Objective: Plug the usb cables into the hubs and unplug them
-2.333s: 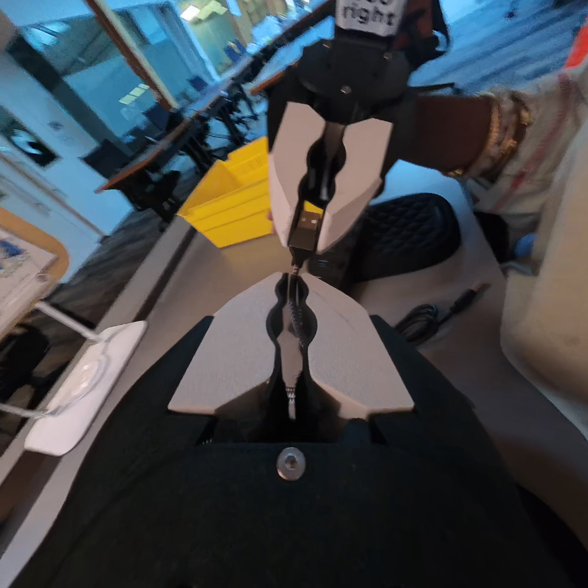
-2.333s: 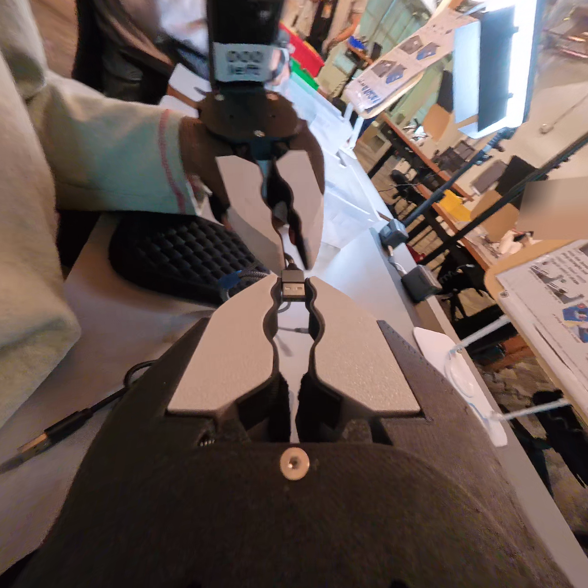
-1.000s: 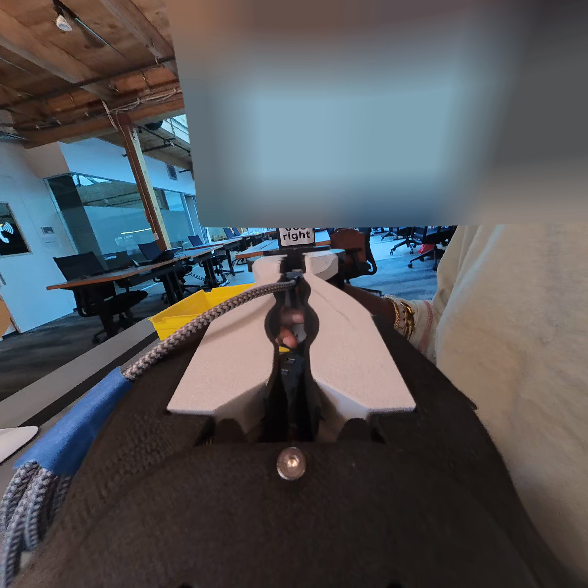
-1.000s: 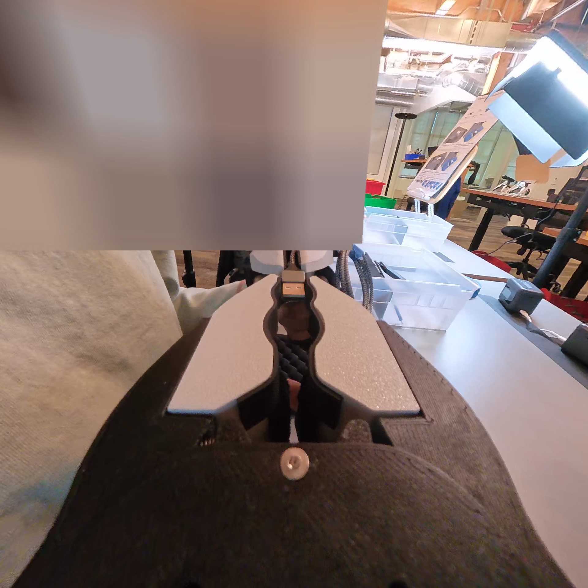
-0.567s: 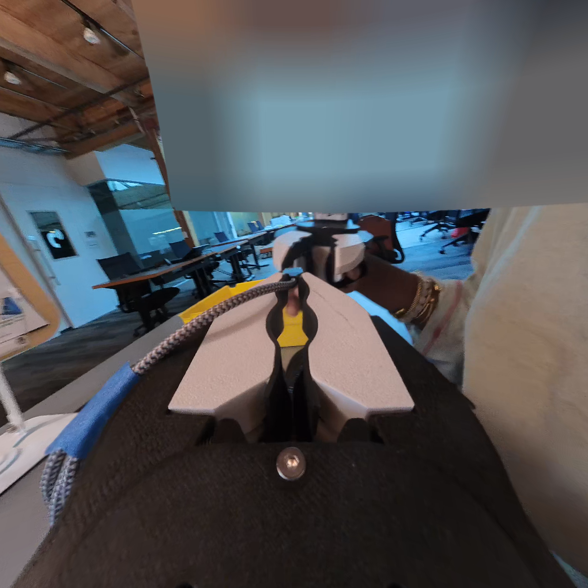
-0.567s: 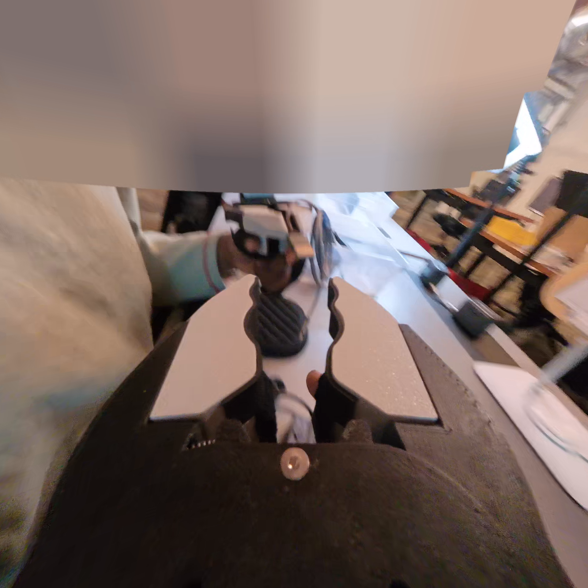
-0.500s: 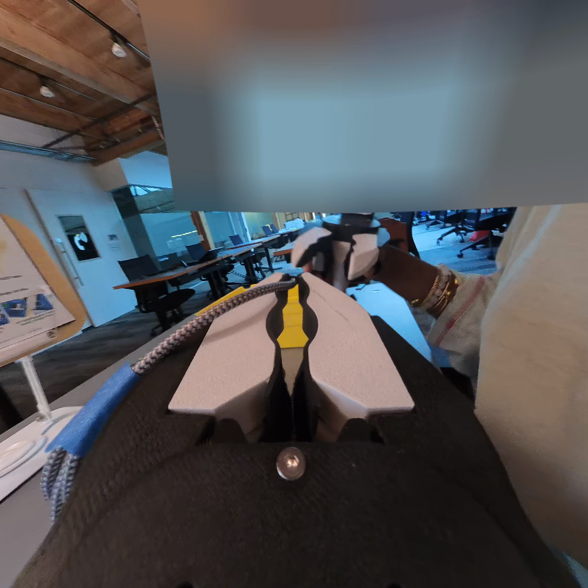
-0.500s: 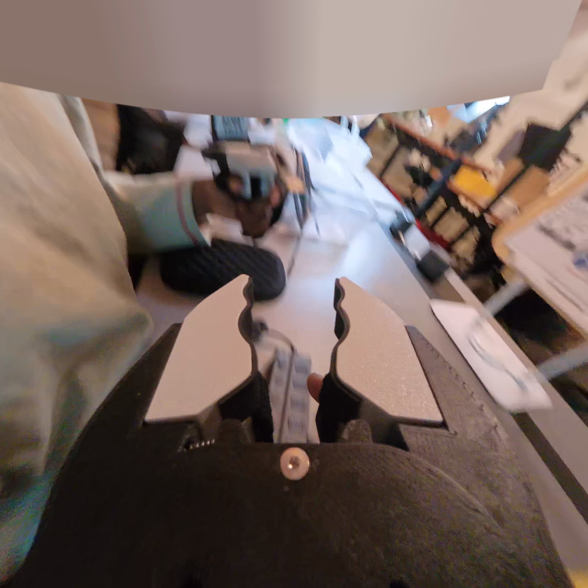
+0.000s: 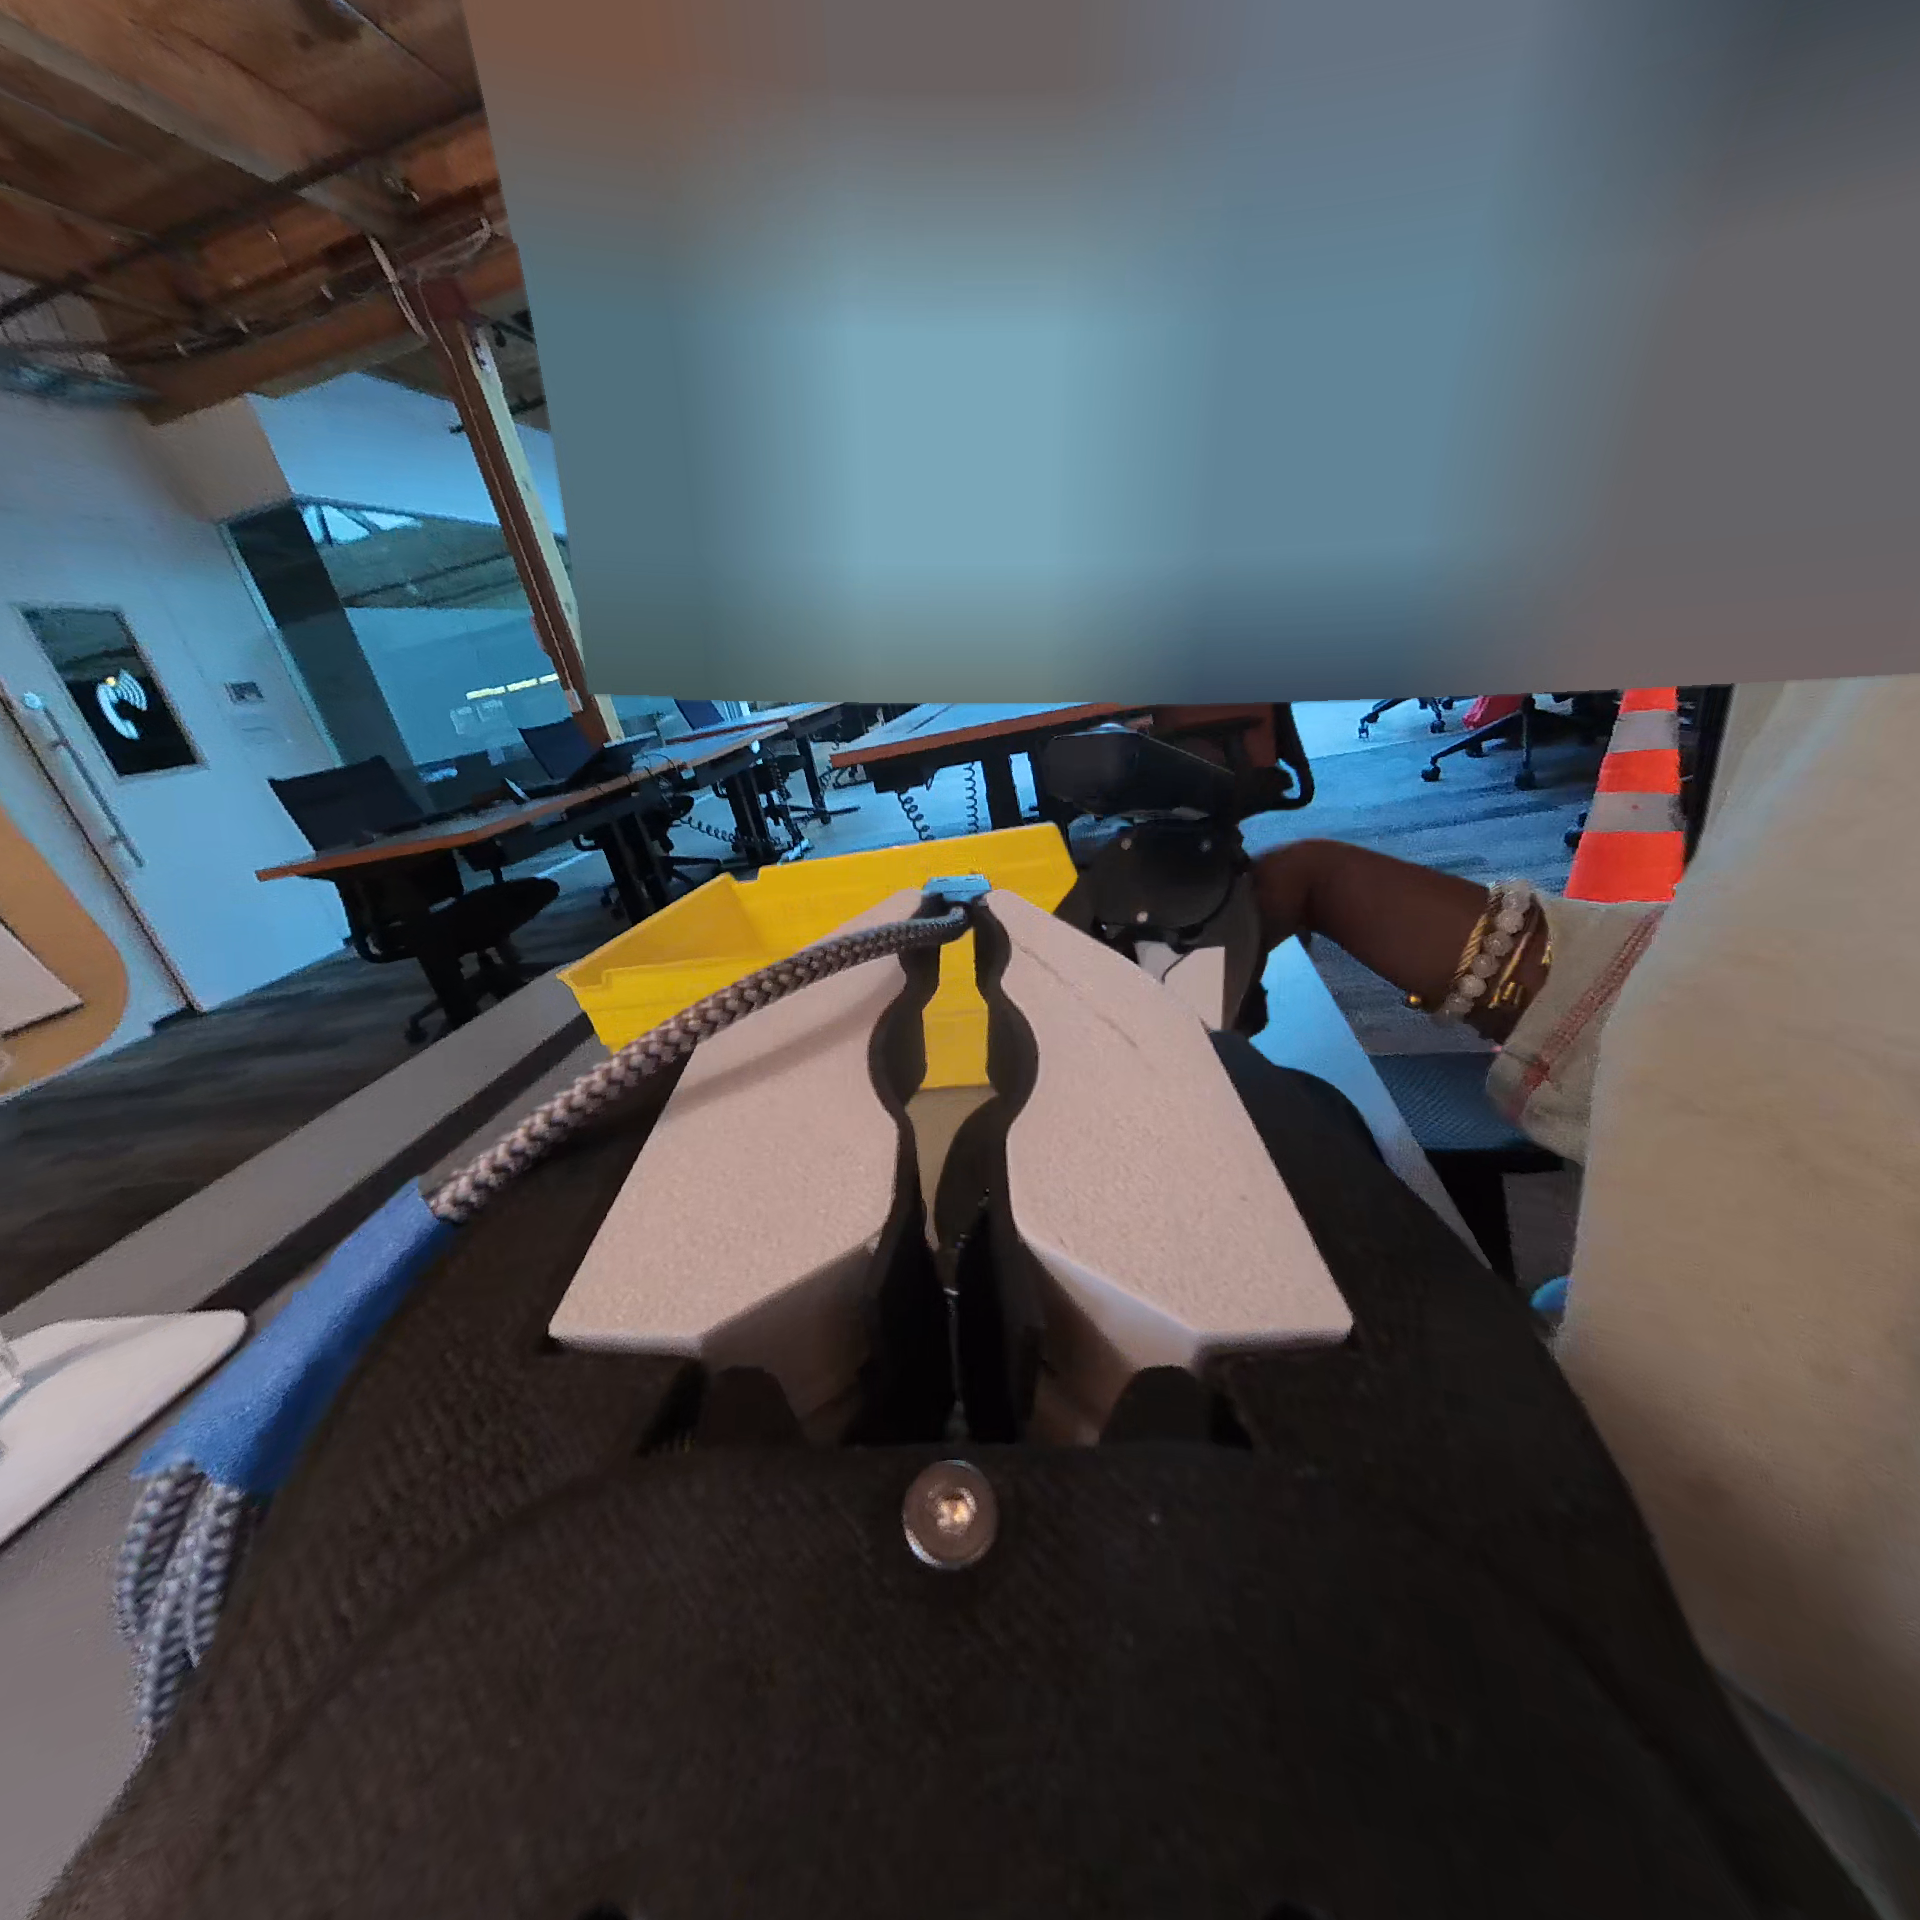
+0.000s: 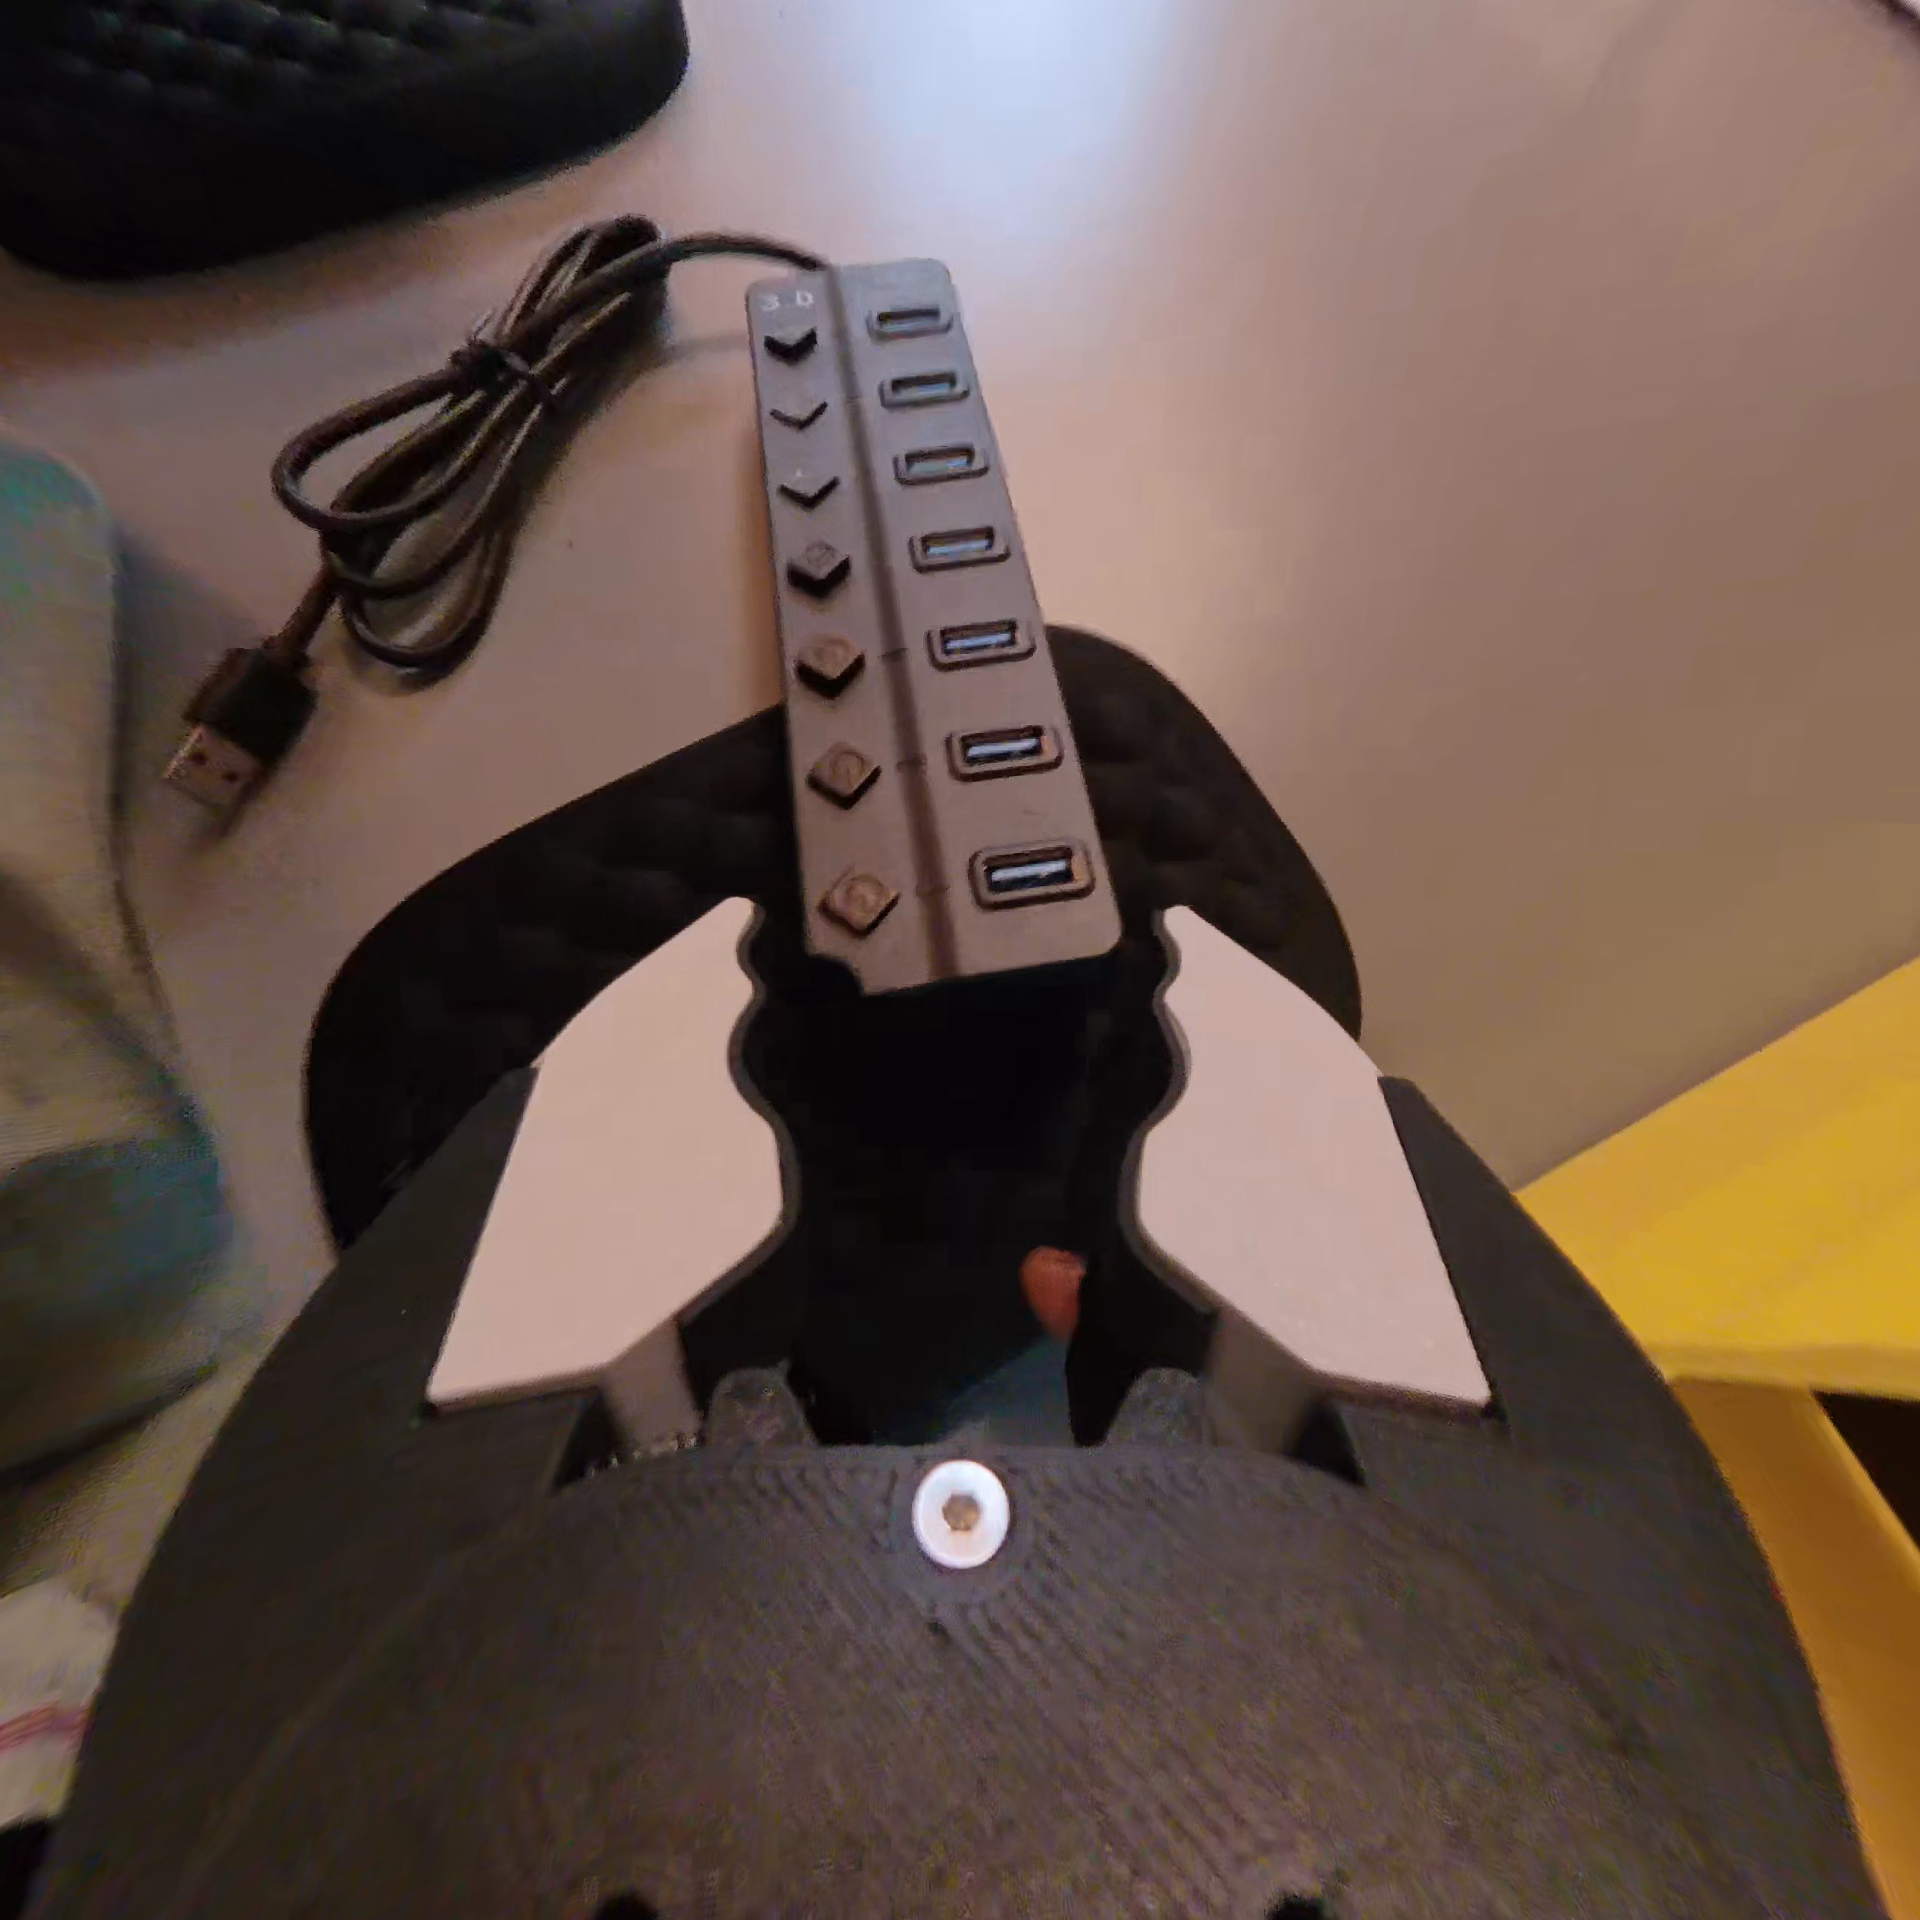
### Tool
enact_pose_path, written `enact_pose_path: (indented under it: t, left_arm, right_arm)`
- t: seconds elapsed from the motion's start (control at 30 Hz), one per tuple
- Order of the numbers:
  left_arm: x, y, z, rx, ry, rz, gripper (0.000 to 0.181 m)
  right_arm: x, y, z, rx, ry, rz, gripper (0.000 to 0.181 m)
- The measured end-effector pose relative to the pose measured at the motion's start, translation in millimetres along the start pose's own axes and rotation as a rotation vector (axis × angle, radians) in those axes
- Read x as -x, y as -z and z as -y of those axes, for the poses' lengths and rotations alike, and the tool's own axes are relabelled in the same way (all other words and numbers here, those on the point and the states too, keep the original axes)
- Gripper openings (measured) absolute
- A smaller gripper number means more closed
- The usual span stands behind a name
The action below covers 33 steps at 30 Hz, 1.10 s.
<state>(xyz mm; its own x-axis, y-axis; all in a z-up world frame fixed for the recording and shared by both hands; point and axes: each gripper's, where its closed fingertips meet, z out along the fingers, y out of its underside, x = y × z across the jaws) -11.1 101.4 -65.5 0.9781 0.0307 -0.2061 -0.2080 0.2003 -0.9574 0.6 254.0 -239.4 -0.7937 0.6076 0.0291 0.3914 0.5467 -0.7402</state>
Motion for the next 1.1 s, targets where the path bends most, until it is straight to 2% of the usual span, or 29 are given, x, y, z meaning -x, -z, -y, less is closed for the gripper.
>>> enact_pose_path:
  t: [0.1,0.17,0.3,0.47,0.63,0.77,1.1]
  left_arm:
    - [4,-7,-14,0.044,0.035,0.006,0.006]
    - [3,-12,-22,0.067,0.054,-0.012,0.006]
    - [-9,-26,-31,0.125,0.029,-0.116,0.006]
    - [-18,-43,-25,0.153,-0.015,-0.227,0.006]
    - [-24,-52,-26,0.243,-0.115,-0.295,0.008]
    - [-17,-57,-28,0.298,-0.166,-0.289,0.007]
    - [-16,-62,-33,0.367,-0.182,-0.333,0.007]
  right_arm:
    - [-4,-4,9,-0.087,0.024,0.008,0.055]
    - [-4,1,23,-0.135,0.080,-0.016,0.056]
    - [7,25,75,-0.283,0.185,-0.027,0.055]
    - [25,36,114,-0.262,0.372,-0.049,0.054]
    - [31,33,123,-0.223,0.445,-0.051,0.055]
    - [33,32,126,-0.224,0.472,-0.054,0.055]
    - [35,30,127,-0.204,0.504,-0.064,0.055]
